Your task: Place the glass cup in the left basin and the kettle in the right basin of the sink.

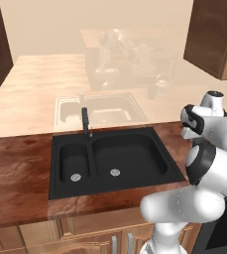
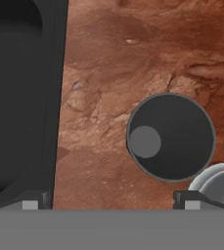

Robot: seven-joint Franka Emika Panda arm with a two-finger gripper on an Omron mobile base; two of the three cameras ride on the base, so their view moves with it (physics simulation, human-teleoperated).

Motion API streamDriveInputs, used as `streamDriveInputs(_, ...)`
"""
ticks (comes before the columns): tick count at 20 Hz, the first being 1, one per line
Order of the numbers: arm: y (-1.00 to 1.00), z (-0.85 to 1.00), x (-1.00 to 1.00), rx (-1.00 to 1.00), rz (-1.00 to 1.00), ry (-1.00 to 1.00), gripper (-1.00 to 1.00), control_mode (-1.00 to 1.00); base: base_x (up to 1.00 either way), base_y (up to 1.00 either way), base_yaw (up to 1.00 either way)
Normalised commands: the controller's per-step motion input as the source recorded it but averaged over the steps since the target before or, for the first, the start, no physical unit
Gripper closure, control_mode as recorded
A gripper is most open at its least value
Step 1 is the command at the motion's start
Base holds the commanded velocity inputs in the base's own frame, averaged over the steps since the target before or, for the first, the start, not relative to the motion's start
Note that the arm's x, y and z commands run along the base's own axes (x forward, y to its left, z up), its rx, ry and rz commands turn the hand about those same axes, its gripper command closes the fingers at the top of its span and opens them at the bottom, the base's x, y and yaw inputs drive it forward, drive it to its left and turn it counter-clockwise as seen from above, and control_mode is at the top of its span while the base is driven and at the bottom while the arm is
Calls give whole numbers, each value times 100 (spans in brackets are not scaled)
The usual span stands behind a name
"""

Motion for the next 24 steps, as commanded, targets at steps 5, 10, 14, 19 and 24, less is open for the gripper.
streamDriveInputs(5,-3,-12,16,0,0,0,-100,-100,0,0,0)
streamDriveInputs(10,-1,-15,4,0,0,0,-100,-100,0,0,0)
streamDriveInputs(14,0,-21,3,0,0,0,-100,-100,0,0,0)
streamDriveInputs(19,0,-20,13,0,0,0,-100,-100,0,0,0)
streamDriveInputs(24,0,-12,17,0,0,0,-100,-100,0,0,0)
